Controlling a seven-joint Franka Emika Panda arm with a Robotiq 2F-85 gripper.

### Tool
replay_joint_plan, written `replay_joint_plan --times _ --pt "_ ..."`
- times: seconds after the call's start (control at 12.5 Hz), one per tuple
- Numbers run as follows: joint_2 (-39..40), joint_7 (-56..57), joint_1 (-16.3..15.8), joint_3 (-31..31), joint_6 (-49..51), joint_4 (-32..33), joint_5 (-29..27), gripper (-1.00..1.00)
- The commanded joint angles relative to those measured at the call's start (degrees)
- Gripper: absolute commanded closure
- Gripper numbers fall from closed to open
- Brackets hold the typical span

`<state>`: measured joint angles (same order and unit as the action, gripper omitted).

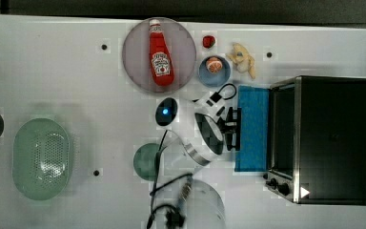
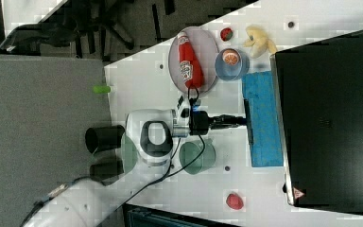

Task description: Flap open oven.

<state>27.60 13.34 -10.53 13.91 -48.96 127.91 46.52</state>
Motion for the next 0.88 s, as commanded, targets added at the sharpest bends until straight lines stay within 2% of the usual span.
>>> replay_joint_plan --times 0.08,0.32,0.48,0.88 --pt "4.83 -11.87 -3.41 0.57 1.4 -2.86 0.87 0.65" --pt "5.55 -11.92 -5.25 0.9 4.86 -5.55 0.81 0.65" --pt "2.75 -11.92 -5.23 0.91 3.23 -6.05 -2.21 0.65" --pt "-11.18 -11.92 -4.63 1.44 4.1 -6.13 -21.16 0.65"
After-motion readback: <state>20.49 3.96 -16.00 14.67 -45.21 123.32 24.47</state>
